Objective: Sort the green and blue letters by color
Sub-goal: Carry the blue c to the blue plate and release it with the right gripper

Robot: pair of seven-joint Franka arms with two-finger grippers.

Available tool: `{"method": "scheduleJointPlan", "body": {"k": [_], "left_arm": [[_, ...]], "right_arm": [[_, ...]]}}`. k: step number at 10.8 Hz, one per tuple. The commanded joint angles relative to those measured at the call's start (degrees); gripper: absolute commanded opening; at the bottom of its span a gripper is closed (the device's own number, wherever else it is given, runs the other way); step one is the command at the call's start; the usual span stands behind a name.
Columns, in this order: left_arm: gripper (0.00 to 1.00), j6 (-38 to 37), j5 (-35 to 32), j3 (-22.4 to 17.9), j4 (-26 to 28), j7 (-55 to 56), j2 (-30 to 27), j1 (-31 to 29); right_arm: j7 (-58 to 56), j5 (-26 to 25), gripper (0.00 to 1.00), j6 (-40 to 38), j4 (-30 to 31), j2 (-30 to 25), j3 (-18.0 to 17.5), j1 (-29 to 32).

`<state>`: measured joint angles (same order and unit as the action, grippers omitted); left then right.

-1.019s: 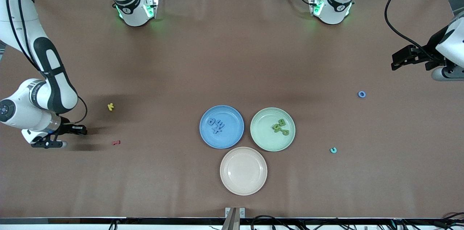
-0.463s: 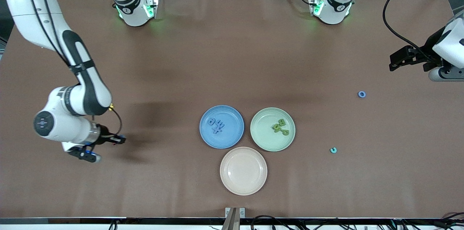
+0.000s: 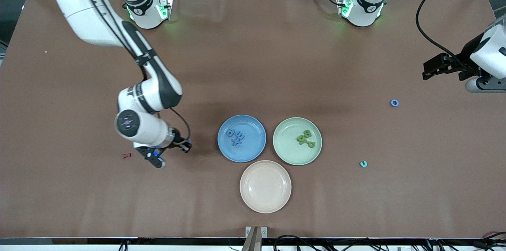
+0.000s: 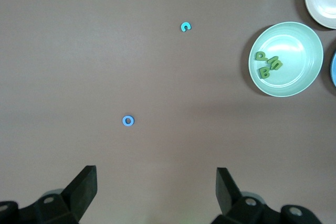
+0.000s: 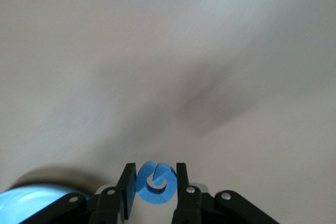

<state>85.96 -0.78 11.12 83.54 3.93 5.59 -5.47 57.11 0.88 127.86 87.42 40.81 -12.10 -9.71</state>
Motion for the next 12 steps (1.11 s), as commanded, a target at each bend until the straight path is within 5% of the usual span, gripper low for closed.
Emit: {"method": "scheduleJointPlan", "body": {"k": [1, 5, 6, 7, 12], "left_arm": [[1.0, 0.6, 1.5, 0.0, 0.3, -0.4, -0.1, -0.6], [1.0, 1.1, 1.6, 0.0, 0.4, -0.3, 0.1, -0.9], [1.0, 1.1, 1.6, 0.0, 0.4, -0.4, 0.1, -0.9], [1.0, 1.1, 1.6, 0.0, 0.5, -0.4, 0.1, -0.9], [1.0, 1.1, 1.6, 0.0, 0.4, -0.3, 0.4, -0.9]], "right_arm": [[17.5, 2.2, 0.0, 2.9, -9.2, 5.3, 0.2, -6.9], [37.5, 3.0, 0.06, 17.5, -12.4, 8.2, 0.2, -13.0], [41.9, 3.0, 0.7, 21.2, -12.4, 8.2, 0.2, -13.8], [44.2, 2.4, 1.0, 23.0, -12.3, 8.2, 0.6, -15.6], [36.6, -3.9, 1.0, 16.2, -11.2, 7.8, 2.1, -13.4]]}}
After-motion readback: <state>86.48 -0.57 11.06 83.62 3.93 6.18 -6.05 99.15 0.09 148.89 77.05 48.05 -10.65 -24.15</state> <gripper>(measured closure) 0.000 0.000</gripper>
